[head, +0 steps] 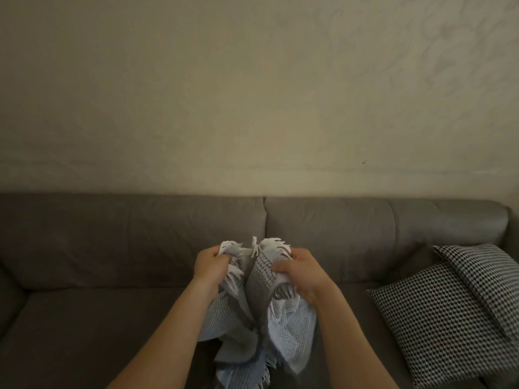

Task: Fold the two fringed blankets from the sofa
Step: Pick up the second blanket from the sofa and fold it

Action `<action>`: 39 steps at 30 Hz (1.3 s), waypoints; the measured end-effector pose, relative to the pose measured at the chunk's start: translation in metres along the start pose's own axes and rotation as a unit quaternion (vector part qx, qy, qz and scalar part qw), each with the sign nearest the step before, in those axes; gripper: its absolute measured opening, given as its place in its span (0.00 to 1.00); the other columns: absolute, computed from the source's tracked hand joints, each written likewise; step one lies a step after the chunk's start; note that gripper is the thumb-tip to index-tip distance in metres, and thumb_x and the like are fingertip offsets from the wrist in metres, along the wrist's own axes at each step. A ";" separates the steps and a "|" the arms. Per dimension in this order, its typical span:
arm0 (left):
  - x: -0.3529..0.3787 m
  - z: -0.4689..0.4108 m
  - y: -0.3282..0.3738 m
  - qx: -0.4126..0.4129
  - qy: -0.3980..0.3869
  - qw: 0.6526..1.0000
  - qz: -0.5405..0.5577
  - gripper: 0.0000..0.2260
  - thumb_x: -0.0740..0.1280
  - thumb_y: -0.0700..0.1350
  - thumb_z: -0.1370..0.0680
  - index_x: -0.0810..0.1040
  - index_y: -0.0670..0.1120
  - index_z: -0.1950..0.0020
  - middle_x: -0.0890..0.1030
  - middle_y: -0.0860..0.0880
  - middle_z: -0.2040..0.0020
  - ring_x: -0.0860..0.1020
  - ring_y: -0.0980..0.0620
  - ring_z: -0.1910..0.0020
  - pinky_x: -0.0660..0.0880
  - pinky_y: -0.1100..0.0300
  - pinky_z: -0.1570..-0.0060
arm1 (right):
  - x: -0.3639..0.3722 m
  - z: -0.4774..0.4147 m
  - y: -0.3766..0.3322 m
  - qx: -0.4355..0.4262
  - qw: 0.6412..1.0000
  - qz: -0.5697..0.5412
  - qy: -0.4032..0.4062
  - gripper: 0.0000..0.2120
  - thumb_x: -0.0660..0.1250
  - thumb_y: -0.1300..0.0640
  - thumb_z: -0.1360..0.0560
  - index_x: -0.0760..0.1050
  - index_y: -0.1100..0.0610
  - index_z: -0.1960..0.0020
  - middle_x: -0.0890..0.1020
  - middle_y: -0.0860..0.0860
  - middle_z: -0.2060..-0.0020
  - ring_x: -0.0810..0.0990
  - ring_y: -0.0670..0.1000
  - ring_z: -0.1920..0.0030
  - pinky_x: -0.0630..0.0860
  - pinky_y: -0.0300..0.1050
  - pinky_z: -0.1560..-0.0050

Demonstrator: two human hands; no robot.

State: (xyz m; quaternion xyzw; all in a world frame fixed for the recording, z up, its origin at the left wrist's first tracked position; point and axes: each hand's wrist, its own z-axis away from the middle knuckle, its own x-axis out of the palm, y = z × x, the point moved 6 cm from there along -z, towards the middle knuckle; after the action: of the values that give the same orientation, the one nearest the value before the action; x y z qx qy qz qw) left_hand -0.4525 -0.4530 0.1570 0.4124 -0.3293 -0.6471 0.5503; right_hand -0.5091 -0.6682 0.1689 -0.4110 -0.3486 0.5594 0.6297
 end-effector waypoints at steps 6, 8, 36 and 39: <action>0.001 -0.001 -0.007 -0.055 -0.028 0.996 0.070 0.05 0.70 0.33 0.20 0.87 0.36 0.49 0.88 0.35 0.54 0.88 0.36 0.53 0.84 0.42 0.49 | -0.006 -0.001 0.004 -0.044 0.997 0.055 0.042 0.15 0.71 0.62 0.28 0.72 0.74 0.59 0.75 0.60 0.67 0.73 0.56 0.64 0.69 0.52 0.62; 0.003 -0.001 -0.006 -0.049 -0.055 0.995 0.062 0.10 0.66 0.28 0.22 0.87 0.35 0.50 0.87 0.34 0.55 0.86 0.38 0.58 0.83 0.48 0.57 | -0.005 0.001 0.002 -0.061 0.994 0.077 0.046 0.12 0.70 0.63 0.25 0.71 0.65 0.64 0.71 0.57 0.69 0.68 0.53 0.66 0.64 0.49 0.64; 0.027 0.004 -0.007 0.037 -0.165 0.984 -0.046 0.15 0.64 0.28 0.21 0.88 0.40 0.46 0.88 0.36 0.50 0.86 0.36 0.48 0.82 0.39 0.44 | 0.005 -0.004 -0.002 -0.097 0.979 0.172 0.061 0.11 0.72 0.62 0.35 0.72 0.69 0.65 0.75 0.57 0.72 0.72 0.49 0.67 0.68 0.49 0.66; 0.029 0.005 -0.004 0.047 -0.149 0.988 -0.018 0.08 0.68 0.32 0.18 0.87 0.38 0.46 0.87 0.34 0.50 0.86 0.40 0.52 0.83 0.40 0.45 | 0.009 -0.003 -0.009 -0.126 0.963 0.212 0.108 0.14 0.74 0.58 0.32 0.71 0.64 0.68 0.71 0.49 0.74 0.67 0.45 0.71 0.66 0.44 0.70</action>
State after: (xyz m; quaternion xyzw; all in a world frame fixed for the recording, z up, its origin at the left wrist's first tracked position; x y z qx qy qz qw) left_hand -0.4606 -0.4807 0.1506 0.3426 -0.4301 -0.6949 0.4634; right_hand -0.5011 -0.6597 0.1754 -0.6096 -0.2509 0.5838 0.4740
